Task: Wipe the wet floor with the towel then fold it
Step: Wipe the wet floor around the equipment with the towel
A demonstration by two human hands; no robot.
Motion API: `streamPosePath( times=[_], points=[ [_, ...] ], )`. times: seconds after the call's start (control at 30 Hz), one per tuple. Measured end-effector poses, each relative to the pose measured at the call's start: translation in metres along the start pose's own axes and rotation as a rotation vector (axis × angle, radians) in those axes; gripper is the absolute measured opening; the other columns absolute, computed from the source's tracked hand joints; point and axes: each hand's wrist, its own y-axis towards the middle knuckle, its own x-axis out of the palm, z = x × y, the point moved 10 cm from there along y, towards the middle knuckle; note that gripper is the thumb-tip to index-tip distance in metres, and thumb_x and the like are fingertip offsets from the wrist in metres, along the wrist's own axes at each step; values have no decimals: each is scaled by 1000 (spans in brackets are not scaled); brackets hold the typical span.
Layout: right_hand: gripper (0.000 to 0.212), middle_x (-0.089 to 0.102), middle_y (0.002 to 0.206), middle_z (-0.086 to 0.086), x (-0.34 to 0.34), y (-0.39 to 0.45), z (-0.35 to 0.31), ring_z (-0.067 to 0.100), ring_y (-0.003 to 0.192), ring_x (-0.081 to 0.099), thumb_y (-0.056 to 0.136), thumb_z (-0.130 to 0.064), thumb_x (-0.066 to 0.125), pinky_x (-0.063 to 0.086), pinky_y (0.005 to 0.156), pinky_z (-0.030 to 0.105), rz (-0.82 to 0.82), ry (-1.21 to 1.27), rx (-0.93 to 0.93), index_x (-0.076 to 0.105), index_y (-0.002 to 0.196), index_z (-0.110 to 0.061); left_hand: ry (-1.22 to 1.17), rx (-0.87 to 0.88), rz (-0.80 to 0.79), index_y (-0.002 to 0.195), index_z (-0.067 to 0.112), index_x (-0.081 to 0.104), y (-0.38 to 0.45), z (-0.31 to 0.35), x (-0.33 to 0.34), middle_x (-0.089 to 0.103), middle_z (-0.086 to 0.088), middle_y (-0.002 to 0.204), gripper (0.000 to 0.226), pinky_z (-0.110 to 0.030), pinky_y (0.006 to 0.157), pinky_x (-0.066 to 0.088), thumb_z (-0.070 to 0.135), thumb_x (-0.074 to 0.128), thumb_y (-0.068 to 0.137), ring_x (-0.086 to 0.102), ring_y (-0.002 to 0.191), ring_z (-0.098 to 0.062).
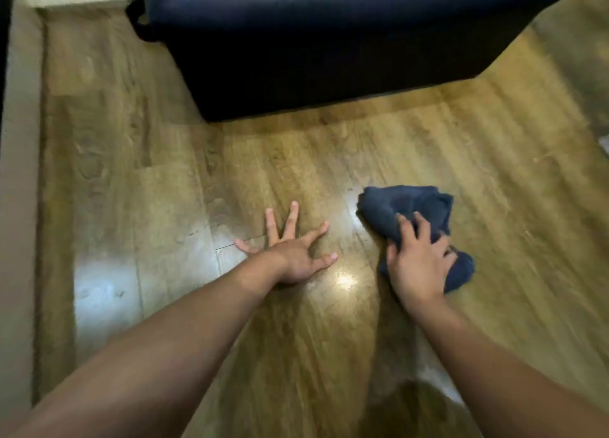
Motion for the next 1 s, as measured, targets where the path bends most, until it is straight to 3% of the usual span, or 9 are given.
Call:
streamPosePath(
  times=[0.23, 0.37, 0.4, 0.43, 0.47, 0.5, 0.6, 0.77, 1.0],
  points=[
    [66, 59, 142, -1, 30, -137, -49, 49, 118, 57, 62, -36, 79, 42, 94, 56, -59, 70, -331, 67, 127, -37, 90, -155, 210, 147, 49, 20, 5, 52, -31, -7, 0, 165, 69, -86, 98, 2, 82, 24, 87, -13, 146, -52],
    [37, 65, 129, -22, 59, -189, -23, 32, 131, 54, 90, -54, 37, 47, 102, 43, -284, -48, -662, 59, 119, -64, 592, 278, 144, 152, 53, 1, 15, 158, 2, -22, 13, 163, 64, -89, 94, -3, 71, 25, 95, -19, 150, -39],
    [41, 62, 127, -32, 58, -180, 5, 17, 143, 36, 91, -68, 20, 38, 108, 29, -352, -89, -605, 51, 117, -75, 672, 390, 87, 151, 55, -1, 16, 182, 16, -24, 17, 162, 62, -89, 95, 1, 68, 26, 97, -19, 150, -36],
    [46, 60, 124, -37, 52, -169, 33, 5, 144, 27, 88, -78, 8, -6, 105, 18, -344, -119, -576, 47, 114, -80, 711, 456, 34, 151, 56, -1, 18, 202, 30, -24, 20, 161, 60, -88, 96, 6, 65, 27, 98, -18, 151, -34],
    [49, 62, 123, -35, 45, -159, 57, 2, 137, 39, 90, -80, 6, 44, 71, 22, -314, -189, -630, 49, 114, -79, 720, 474, -8, 150, 57, -2, 22, 222, 44, -23, 21, 161, 59, -88, 96, 10, 63, 27, 99, -17, 151, -35],
    [48, 65, 123, -28, 39, -151, 77, 9, 127, 56, 95, -75, 11, 47, 93, 15, -298, -262, -732, 54, 117, -73, 719, 451, -35, 150, 57, -3, 26, 236, 54, -23, 21, 161, 58, -88, 95, 13, 62, 27, 100, -17, 150, -38],
    [36, 65, 132, -14, 14, -116, 135, 30, 109, 70, 96, -50, 42, 60, 77, 44, -104, -359, -954, 64, 124, -53, 689, 312, -18, 149, 58, -2, 35, 262, 72, -24, 17, 162, 55, -89, 92, 12, 60, 25, 101, -20, 144, -50],
    [53, 61, 139, 0, -1, -62, 216, 44, 102, 65, 83, -50, 49, 52, 69, 50, -26, -250, -680, 58, 135, -38, 551, 231, 9, 147, 45, 26, 39, 290, 64, 4, 2, 162, 51, -81, 101, 24, 61, 26, 99, -3, 141, -60],
    [54, 37, 153, -3, -23, -50, 398, 42, 120, 41, 98, -49, 48, 36, 98, 53, 58, 33, 461, 37, 150, -37, 803, 424, 202, 143, 30, 34, 11, 351, 91, 31, -1, 152, 53, -68, 108, 28, 53, 43, 97, 31, 141, -29]
  ],
)
